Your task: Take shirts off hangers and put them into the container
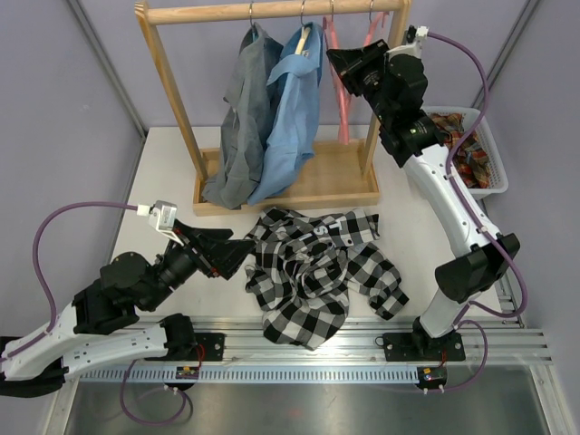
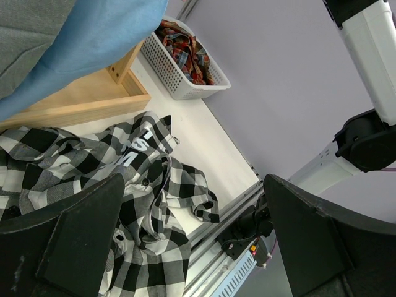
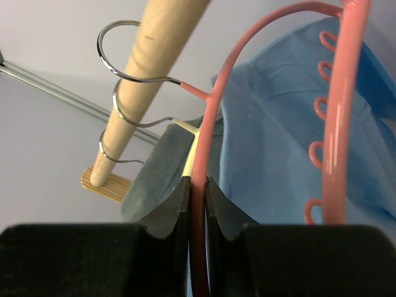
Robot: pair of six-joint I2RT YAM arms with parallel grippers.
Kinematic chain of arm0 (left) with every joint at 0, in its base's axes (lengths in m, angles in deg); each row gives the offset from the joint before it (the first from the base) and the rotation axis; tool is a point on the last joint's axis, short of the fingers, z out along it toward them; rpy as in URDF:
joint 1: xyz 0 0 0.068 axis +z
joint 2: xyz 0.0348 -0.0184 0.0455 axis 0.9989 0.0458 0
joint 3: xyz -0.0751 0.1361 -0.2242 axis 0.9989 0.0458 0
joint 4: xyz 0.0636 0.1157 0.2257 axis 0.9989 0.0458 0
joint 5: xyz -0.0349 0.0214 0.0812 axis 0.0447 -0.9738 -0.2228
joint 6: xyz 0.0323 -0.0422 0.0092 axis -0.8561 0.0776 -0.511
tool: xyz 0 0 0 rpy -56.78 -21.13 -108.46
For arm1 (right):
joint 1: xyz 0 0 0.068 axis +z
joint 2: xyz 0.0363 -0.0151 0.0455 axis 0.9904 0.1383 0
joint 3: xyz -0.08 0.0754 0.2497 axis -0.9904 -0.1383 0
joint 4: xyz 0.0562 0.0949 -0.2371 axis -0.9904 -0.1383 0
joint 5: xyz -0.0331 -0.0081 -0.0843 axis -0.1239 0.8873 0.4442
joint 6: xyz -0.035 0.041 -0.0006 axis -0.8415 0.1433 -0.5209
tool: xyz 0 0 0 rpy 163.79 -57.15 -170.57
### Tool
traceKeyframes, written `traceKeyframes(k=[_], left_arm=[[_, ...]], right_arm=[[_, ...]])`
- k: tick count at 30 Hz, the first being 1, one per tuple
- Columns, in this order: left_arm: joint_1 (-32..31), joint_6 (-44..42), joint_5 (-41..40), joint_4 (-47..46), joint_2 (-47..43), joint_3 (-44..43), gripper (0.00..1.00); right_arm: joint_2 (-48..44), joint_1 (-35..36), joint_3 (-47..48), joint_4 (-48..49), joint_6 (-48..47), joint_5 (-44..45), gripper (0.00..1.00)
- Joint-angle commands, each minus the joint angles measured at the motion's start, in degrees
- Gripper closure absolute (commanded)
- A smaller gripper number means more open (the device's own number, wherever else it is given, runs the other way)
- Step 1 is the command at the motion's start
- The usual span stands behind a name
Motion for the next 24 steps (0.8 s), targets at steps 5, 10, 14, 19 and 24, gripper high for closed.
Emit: traceKeyframes(k=[5, 10, 14, 19, 24], left_arm=[[-0.33, 0.71, -1.40, -0.96, -0.40, -0.37, 0.01], [-0.24, 0.71, -1.22, -1.13, -0.14, -0.54, 0.01], [-0.24, 0.62, -1.14, -1.40, 0.12, -0.63, 0.01], [-0.24, 0.62, -0.87, -1.66, 0.83, -0.63, 0.01], [-0.24, 0.71, -0.78, -1.66, 0.83, -0.63, 0.01]], right_arm=[[-3.31, -0.50, -6.50, 5.70, 2.85, 2.67, 1.00], [-5.68, -0.58, -10.81, 7.39, 3.20, 2.23, 1.00], [-7.62, -0.58, -12.14, 8.27, 2.59, 1.44, 0.57], [-9.99, -0.58, -12.49, 8.10, 0.56, -2.50, 0.01], [-15.42, -0.50, -16.26, 8.10, 0.65, -6.64, 0.01]])
